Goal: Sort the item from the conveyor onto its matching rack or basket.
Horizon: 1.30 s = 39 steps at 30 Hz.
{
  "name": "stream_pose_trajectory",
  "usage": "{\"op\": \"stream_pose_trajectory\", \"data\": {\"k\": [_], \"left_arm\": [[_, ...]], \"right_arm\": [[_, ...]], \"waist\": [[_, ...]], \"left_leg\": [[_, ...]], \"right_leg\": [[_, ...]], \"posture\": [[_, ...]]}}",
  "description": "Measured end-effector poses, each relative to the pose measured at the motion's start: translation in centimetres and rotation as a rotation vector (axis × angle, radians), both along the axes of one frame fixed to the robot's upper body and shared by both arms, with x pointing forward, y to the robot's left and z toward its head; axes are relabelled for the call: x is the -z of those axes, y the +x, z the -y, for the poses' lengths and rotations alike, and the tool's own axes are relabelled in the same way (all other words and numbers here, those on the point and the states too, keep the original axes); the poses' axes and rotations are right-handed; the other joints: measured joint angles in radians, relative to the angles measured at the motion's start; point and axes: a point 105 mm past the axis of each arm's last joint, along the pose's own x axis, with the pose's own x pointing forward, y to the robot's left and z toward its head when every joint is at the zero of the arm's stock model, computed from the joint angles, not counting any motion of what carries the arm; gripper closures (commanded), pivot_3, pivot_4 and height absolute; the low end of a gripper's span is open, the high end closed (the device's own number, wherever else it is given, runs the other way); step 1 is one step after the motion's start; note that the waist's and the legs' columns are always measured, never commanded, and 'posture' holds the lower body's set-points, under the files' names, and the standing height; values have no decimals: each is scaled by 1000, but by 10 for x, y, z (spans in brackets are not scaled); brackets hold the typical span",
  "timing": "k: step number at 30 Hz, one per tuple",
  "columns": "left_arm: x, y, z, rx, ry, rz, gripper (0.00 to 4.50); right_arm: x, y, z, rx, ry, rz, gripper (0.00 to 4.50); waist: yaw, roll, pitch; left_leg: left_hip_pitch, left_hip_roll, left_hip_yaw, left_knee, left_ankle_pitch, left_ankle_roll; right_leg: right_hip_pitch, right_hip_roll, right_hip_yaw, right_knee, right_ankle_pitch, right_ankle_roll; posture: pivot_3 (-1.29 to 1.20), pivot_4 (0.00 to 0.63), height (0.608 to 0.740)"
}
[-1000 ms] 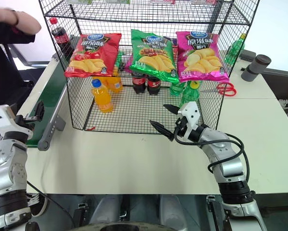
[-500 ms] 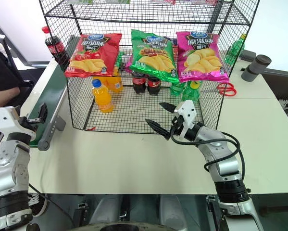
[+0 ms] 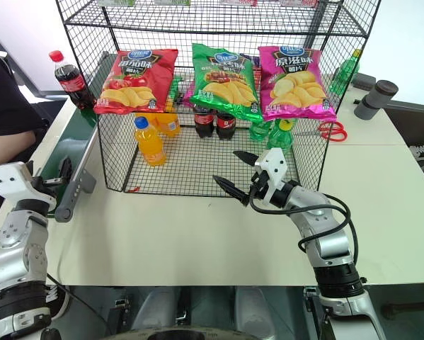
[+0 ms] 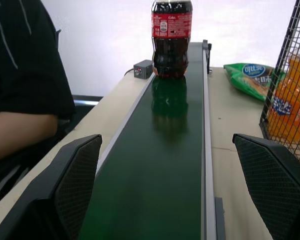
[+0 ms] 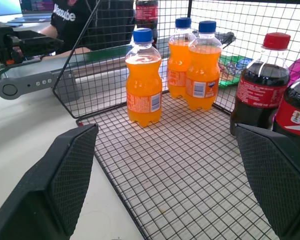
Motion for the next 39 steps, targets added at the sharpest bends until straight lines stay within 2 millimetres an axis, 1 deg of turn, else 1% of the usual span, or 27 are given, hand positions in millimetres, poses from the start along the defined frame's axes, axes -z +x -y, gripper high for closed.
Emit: {"op": "stream_pose_trajectory", "data": {"k": [4, 8, 14, 17, 22, 25, 29, 35, 39], "left_arm": [[4, -1, -1, -6, -6, -3, 0], [4, -1, -1, -7, -3, 7, 0], [5, -1, -1, -9, -5, 6, 0], [5, -1, -1, -9, -5, 5, 0], [7, 2, 4, 5, 1, -5, 0], [7, 3, 5, 9, 3, -7, 0], [7, 3, 4, -3, -2, -9, 0], [9, 3, 0, -33, -13, -14, 0], [11, 3, -1, -44, -19, -14, 0]], "right_arm": [[1, -1, 0, 1, -3, 3, 15], [1, -1, -1, -2, -2, 5, 15], [-3, -7, -8, -68, 63, 2, 15], [1, -12, -11, -97, 61, -12, 15], [9, -22, -23, -175, 53, -39, 15], [10, -25, -25, -192, 52, -35, 15], [9, -25, -28, -200, 47, -22, 15], [6, -19, -32, -201, 40, 2, 15], [8, -18, -32, -193, 37, -4, 15]], "waist": [[0, 0, 0], [0, 0, 0], [0, 0, 0], [0, 0, 0], [0, 0, 0], [-1, 0, 0], [-1, 0, 0], [0, 0, 0], [0, 0, 0]], "left_leg": [[0, 0, 0, 0, 0, 0], [0, 0, 0, 0, 0, 0], [0, 0, 0, 0, 0, 0], [0, 0, 0, 0, 0, 0], [0, 0, 0, 0, 0, 0], [0, 0, 0, 0, 0, 0], [0, 0, 0, 0, 0, 0], [0, 0, 0, 0, 0, 0], [0, 0, 0, 0, 0, 0]], "right_leg": [[0, 0, 0, 0, 0, 0], [0, 0, 0, 0, 0, 0], [0, 0, 0, 0, 0, 0], [0, 0, 0, 0, 0, 0], [0, -1, 0, 0, 0, 0], [0, -1, 0, 0, 0, 0], [0, -1, 0, 0, 0, 0], [0, -1, 0, 0, 0, 0], [0, -1, -1, 0, 0, 0]], "posture": [[0, 150, 740], [0, 150, 740], [0, 150, 740], [0, 150, 740], [0, 150, 740], [0, 150, 740], [0, 150, 740], [0, 150, 740], [0, 150, 740]]}}
